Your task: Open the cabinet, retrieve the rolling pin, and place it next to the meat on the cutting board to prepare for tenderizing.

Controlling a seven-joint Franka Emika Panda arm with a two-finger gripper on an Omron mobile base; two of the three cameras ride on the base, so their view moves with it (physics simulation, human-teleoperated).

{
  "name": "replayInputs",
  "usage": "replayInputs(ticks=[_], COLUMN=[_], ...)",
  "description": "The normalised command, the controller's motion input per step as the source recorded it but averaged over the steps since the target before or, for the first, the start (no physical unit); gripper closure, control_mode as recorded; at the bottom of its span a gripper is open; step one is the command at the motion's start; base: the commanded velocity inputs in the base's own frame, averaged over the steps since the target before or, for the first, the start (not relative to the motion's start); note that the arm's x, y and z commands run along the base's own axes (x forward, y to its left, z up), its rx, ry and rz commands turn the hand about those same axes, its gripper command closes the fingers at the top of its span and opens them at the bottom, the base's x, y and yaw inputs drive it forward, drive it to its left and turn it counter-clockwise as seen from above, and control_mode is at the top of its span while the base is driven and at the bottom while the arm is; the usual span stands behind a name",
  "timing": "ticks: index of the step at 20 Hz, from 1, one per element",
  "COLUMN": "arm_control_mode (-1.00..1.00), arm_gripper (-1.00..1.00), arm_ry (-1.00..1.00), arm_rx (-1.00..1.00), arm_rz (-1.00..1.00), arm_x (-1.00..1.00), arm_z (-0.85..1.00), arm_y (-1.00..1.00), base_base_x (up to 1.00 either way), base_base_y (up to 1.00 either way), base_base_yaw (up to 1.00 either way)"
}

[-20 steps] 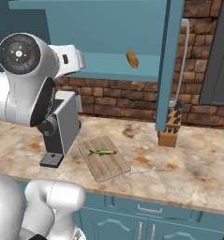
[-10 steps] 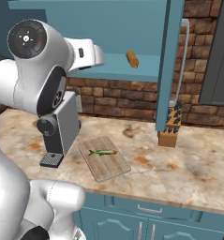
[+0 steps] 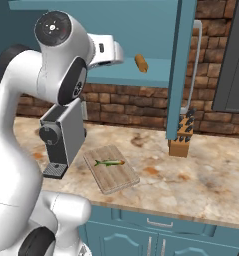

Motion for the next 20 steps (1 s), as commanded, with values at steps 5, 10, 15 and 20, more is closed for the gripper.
replayInputs(ticks=[5,10,15,20], arm_control_mode=[-1.00,-1.00,-1.00,-1.00], arm_gripper=[-1.00,-1.00,-1.00,-1.00], arm_ry=[0.01,0.00,0.00,0.00], arm_rx=[0.00,0.00,0.00,0.00], arm_rz=[0.00,0.00,0.00,0.00], arm_x=[0.45,0.31,0.33,0.38], arm_z=[-0.02,-0.10,-0.12,-0.08], arm_y=[0.00,-0.12,-0.19,-0.19], base_base_x=[0.00,0.00,0.00,0.00], base_base_y=[0.00,0.00,0.00,0.00], base_base_yaw=[0.00,0.00,0.00,0.00])
